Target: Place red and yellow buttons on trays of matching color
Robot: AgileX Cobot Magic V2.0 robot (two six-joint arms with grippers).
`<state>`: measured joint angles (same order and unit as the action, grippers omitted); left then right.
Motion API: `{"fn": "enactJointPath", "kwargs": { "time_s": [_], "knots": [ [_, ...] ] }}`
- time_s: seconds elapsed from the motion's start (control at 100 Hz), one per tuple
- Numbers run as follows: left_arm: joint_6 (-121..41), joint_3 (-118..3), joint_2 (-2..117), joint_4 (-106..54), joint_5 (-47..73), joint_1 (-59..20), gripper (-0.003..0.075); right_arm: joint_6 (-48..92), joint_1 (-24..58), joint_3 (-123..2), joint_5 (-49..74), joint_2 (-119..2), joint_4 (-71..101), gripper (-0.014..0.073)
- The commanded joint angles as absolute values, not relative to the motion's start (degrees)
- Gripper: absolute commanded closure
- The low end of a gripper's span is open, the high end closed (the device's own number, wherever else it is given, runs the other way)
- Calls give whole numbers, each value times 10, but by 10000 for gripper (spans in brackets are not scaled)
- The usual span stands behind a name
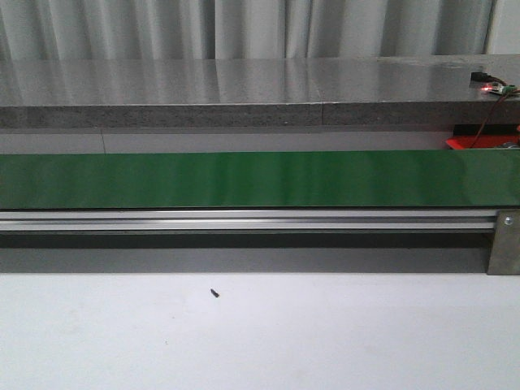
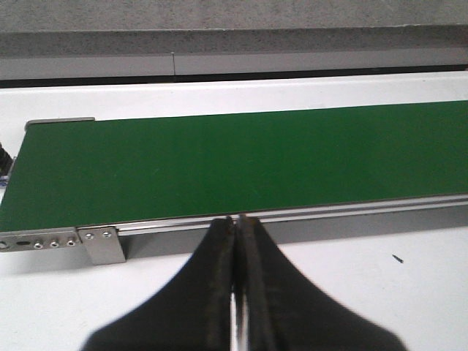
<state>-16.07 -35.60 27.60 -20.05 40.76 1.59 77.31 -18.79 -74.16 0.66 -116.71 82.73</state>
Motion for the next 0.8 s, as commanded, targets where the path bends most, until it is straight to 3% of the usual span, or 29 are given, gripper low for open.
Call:
{"fn": "enactJointPath", "kwargs": {
  "time_s": [0.0,0.46,0.56,0.73,0.79],
  "knots": [
    [-161,-373,279,-214,365,21,740,775,-194,-759,9,-1130,829,116],
    [-161,-373,279,-214,365,21,740,775,-194,-754,59,-1048,824,124],
    [-161,-373,279,-214,365,21,740,775,-193,-743,92,-1022,823,256],
    [-161,-373,279,-214,365,21,740,775,-193,-711,150,-976,823,658],
    [-161,-373,279,-214,365,21,740,775,-189,-697,152,-958,823,651]
  ]
}}
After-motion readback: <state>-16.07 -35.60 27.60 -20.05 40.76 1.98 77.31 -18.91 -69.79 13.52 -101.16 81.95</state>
